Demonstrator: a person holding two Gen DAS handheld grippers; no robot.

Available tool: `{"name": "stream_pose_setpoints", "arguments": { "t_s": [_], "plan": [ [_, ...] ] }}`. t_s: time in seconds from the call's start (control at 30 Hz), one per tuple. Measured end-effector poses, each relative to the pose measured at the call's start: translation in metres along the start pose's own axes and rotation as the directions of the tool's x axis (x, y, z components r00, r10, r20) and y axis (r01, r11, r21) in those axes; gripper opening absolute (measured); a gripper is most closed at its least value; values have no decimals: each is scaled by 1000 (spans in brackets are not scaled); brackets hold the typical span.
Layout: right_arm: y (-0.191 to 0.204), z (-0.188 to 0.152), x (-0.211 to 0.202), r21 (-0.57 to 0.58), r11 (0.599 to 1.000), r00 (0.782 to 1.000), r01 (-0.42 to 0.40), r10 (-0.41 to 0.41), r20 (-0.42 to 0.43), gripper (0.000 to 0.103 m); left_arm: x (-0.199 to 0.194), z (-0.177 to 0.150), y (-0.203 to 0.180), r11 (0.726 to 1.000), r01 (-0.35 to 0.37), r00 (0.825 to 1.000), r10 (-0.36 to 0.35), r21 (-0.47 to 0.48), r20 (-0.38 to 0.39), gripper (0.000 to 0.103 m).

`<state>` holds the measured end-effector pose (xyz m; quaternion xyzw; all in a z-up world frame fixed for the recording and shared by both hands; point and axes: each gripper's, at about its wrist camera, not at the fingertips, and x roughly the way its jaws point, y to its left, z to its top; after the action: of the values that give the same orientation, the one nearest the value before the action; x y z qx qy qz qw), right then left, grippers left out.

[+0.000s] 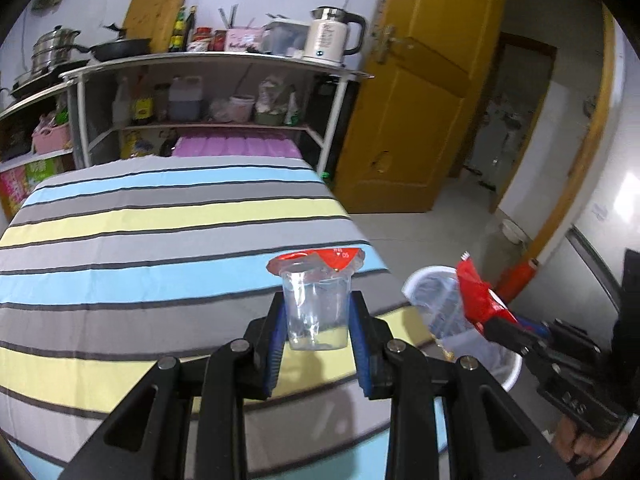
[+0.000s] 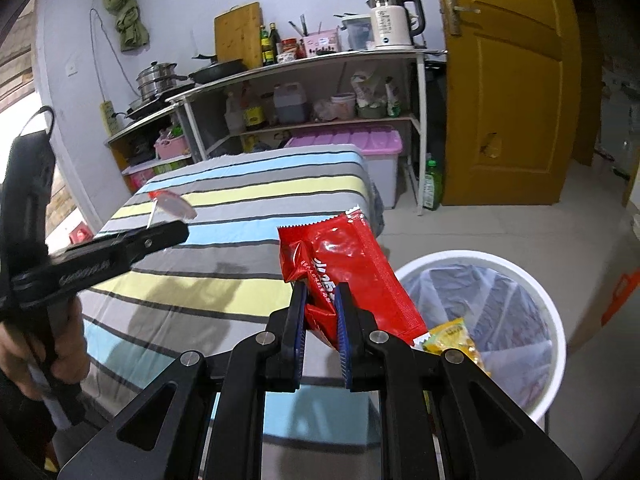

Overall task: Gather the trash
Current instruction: 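Carry the red wrapper and clear cup over the white bin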

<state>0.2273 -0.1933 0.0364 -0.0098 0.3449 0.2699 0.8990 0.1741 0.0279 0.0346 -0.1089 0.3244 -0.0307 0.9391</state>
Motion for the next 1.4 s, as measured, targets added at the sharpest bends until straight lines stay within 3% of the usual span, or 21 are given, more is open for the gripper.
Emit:
{"name": "stream_pose_setpoints", "arguments": {
  "t_s": [0.53,0.97,1.4],
  "plan": [
    [-31,-14,-42,69,995,996,74,-77,46,14,-12,-13,-63,988,109,994,-109,110,-4,31],
    [-72,-27,-50,131,984,991,118,-124,42,14,15,-18,-105,972,163,986,-156,171,-56,31],
    [-114,-37,-31,196,969,989,148,-148,-15,15,65,-23,-135,960,202,973,-174,192,-154,31]
  ]
}}
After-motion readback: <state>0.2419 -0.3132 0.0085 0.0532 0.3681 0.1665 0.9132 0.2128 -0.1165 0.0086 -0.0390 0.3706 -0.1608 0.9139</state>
